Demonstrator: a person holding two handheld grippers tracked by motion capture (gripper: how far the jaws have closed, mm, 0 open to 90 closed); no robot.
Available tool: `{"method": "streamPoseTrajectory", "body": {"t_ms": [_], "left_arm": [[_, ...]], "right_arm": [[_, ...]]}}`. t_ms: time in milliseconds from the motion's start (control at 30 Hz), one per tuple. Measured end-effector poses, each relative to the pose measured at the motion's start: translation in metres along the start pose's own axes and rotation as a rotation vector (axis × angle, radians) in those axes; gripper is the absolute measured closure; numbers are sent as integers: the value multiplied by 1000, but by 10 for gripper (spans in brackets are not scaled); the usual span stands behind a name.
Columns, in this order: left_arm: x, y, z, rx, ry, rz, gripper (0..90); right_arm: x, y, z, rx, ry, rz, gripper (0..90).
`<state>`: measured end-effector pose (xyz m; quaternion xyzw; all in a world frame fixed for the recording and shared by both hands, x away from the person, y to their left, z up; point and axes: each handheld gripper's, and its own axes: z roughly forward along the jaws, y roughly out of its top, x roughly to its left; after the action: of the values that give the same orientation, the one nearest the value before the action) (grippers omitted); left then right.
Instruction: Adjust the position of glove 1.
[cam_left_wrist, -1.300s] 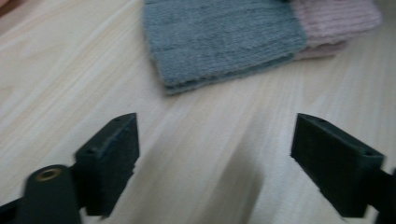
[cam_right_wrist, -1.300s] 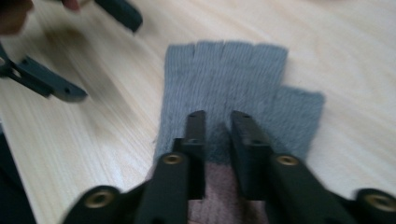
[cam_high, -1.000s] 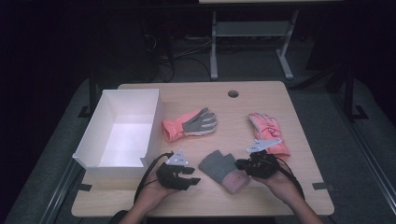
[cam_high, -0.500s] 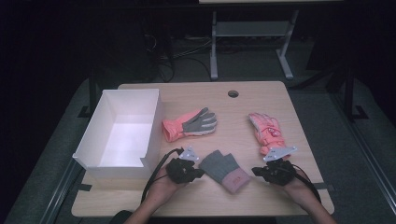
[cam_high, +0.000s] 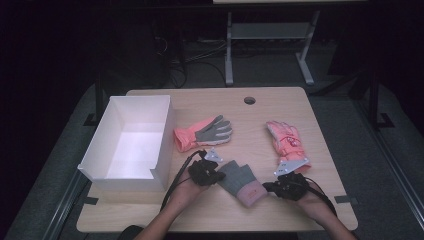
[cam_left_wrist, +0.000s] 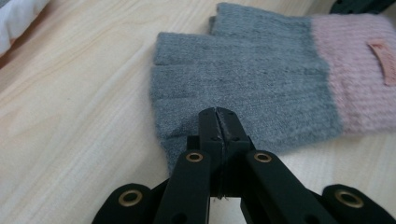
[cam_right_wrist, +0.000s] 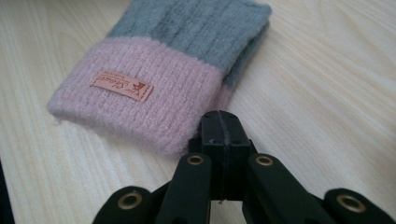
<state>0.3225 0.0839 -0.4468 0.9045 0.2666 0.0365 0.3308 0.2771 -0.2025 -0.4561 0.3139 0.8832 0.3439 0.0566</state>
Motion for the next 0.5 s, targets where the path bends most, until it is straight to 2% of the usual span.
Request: {"method": "streamPoseTrajectory", "body": {"t_ms": [33,67,100,267,333,367,433,500], "left_arm": [[0,1,1,-11,0,-13,896],[3,2,1,1,-3,-3,896],[3,3,2,-10,-5,-14,896],[12,10,6,4,-5,1,896],[14,13,8,-22,-5,6,896],[16,15,9,-15,-8,12,896],[17,18,13,-30,-12,-10,896],[20,21,16,-25,-18,-9,896]], "right_arm": [[1,0,0,-2,4,-1,900],[1,0,0,-9,5,-4,900],[2,0,0,-4,8,3,900],[8,0,3,10,28,-23,900],[12,1,4,9,38,-32,900],[14,2,5,12,45,-33,900],[18,3,6,13,59,-42,900],[22,4,9,13,75,-51,900]]}}
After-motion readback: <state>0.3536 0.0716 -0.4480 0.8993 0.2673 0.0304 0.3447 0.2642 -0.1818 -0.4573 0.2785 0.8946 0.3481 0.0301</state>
